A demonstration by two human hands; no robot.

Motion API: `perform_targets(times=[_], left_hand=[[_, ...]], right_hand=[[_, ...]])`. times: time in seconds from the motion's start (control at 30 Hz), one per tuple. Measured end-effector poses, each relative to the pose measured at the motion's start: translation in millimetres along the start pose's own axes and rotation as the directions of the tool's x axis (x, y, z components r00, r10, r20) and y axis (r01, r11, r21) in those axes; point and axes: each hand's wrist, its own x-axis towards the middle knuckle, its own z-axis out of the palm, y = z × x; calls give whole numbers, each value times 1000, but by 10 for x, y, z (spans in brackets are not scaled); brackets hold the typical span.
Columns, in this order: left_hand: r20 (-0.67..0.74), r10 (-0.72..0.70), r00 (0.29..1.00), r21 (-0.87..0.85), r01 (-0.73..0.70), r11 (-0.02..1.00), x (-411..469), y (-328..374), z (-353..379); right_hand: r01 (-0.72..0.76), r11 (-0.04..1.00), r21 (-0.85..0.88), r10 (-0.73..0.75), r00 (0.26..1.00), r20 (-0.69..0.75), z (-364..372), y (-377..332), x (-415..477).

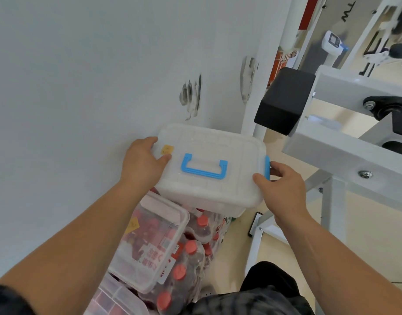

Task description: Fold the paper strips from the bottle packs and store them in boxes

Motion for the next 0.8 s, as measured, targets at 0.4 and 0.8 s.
perform_targets(times=[0.4, 0.8], left_hand=[[121, 90, 989, -207, -63, 976, 115, -52, -11], [122, -141, 983, -307, 172, 936, 143, -40, 13]], right_hand=[[28, 999, -25, -31, 994, -101, 9, 121, -6], [25, 1000, -6, -25, 996, -86, 11, 91, -80]])
